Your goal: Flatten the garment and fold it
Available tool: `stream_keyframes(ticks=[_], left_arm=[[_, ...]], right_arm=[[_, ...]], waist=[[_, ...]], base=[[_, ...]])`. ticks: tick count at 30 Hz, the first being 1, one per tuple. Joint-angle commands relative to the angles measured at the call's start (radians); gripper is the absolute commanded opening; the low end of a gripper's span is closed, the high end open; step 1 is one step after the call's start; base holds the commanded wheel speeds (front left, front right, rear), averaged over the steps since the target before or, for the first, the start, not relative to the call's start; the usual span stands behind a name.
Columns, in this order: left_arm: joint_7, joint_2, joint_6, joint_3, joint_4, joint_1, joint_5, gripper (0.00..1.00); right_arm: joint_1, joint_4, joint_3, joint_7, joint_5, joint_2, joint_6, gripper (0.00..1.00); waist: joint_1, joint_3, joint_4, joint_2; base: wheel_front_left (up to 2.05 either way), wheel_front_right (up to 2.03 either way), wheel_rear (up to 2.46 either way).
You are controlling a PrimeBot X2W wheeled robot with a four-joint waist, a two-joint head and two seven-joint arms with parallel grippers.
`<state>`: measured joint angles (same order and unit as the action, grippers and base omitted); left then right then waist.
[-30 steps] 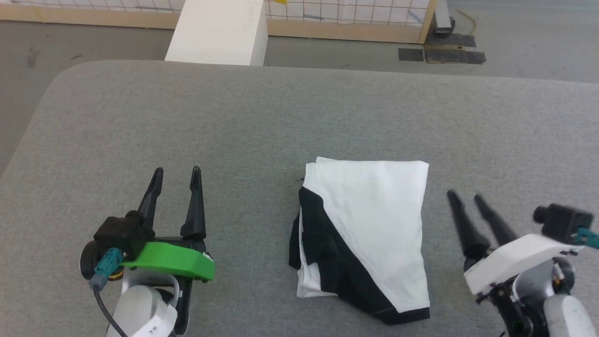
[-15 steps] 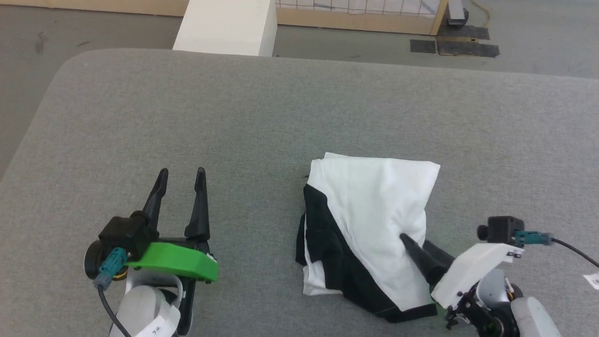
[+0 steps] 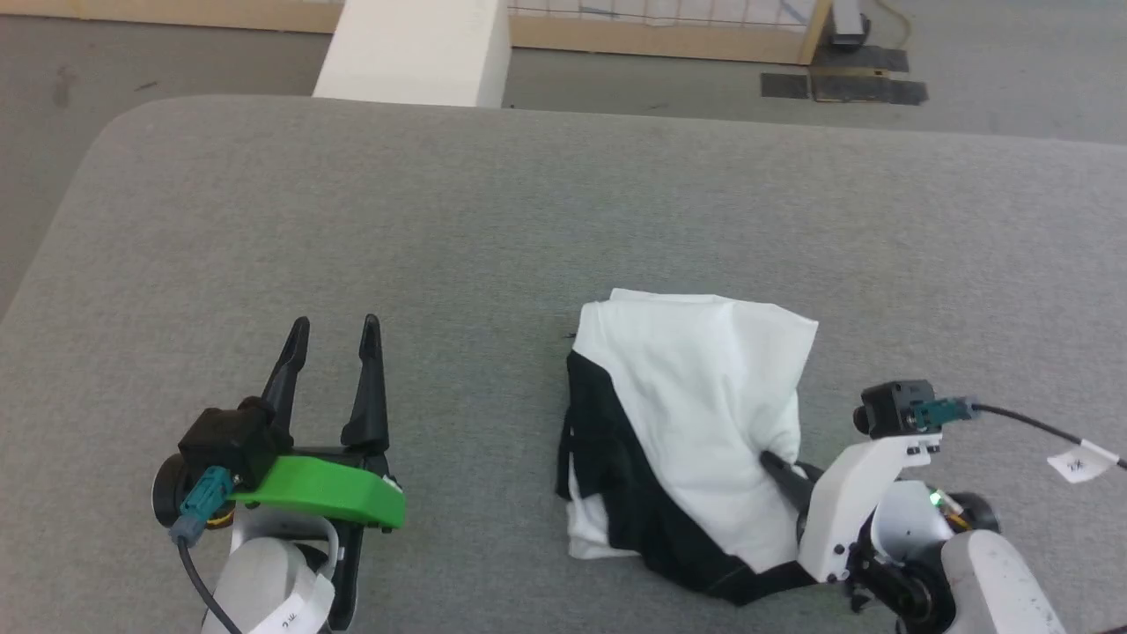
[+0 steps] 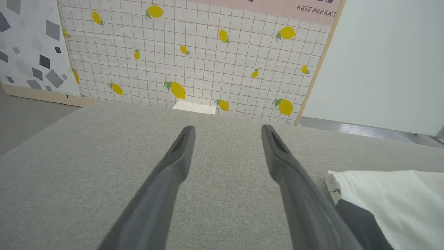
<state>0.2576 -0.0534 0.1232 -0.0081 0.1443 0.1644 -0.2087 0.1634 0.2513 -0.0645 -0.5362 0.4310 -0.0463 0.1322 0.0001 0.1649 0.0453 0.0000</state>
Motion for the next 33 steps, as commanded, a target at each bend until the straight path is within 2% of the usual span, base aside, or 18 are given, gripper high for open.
stream_keyframes(ticks=[1,4,7,14,20,24,33], left_arm=[[0.004,0.003,0.005,0.004,-0.005,-0.005,0.008,1.00],[0.004,0.001,0.006,0.006,-0.012,-0.002,0.013,1.00],[0.004,-0.004,0.006,0.008,-0.021,0.004,0.019,1.00],[0.004,-0.022,0.006,-0.007,-0.043,0.047,0.032,1.00],[0.003,-0.057,0.007,-0.022,-0.058,0.098,0.046,1.00],[-0.015,-0.083,0.007,-0.036,-0.076,0.135,0.055,1.00],[-0.057,-0.129,0.007,-0.055,-0.127,0.189,0.064,1.00]], right_arm=[[0.010,-0.024,0.015,-0.029,-0.057,-0.006,-0.002,0.00],[0.013,-0.089,0.031,-0.093,-0.154,-0.037,-0.002,0.00],[0.024,-0.148,0.043,-0.150,-0.215,-0.098,-0.002,0.00],[0.091,-0.178,0.113,-0.182,-0.310,-0.240,-0.002,0.00],[0.195,-0.088,0.182,-0.123,-0.385,-0.297,-0.002,0.00],[0.276,-0.005,0.228,-0.062,-0.438,-0.308,-0.002,0.00],[0.435,0.174,0.379,0.099,-0.571,-0.303,-0.002,0.00]], waist=[[-0.0001,0.004,-0.033,0.0000],[-0.0001,0.014,-0.074,0.0000],[-0.0001,0.032,-0.128,0.0000],[-0.0001,0.106,-0.258,0.0000],[-0.0001,0.191,-0.348,0.0000],[-0.0001,0.247,-0.377,0.0000],[-0.0001,0.348,-0.359,0.0000]], base=[[0.00,0.00,0.00],[0.00,0.00,0.00],[0.00,0.00,0.00],[0.00,0.00,0.00],[0.00,0.00,0.00],[0.00,0.00,0.00],[0.00,0.00,0.00]])
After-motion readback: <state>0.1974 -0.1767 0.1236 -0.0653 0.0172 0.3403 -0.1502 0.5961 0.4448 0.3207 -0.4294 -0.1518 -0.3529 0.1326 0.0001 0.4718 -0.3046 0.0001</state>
